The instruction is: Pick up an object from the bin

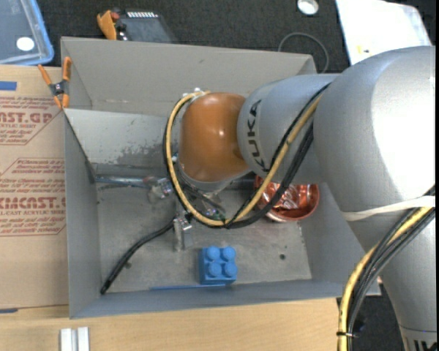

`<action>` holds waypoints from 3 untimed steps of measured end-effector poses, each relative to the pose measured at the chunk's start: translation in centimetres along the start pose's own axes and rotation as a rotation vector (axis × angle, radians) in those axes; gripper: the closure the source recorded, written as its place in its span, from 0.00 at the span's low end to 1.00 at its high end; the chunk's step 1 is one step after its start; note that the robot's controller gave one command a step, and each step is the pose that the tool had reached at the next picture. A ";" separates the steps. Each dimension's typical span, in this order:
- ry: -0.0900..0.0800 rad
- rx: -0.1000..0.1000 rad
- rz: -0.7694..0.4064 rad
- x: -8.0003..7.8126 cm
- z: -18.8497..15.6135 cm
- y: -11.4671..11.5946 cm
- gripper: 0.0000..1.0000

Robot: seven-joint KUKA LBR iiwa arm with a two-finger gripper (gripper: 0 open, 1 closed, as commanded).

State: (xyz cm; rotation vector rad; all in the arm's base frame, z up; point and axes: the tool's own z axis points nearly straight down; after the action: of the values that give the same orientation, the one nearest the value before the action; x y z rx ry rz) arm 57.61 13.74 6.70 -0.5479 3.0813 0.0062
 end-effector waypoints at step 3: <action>-0.005 0.000 -0.097 -1.6 -2.8 0.6 1.00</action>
Offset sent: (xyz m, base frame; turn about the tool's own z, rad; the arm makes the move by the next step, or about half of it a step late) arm 0.0000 0.0000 0.0000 0.0000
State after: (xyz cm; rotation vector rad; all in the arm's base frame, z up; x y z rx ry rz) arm 58.86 14.81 9.51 -0.6956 3.0465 0.0061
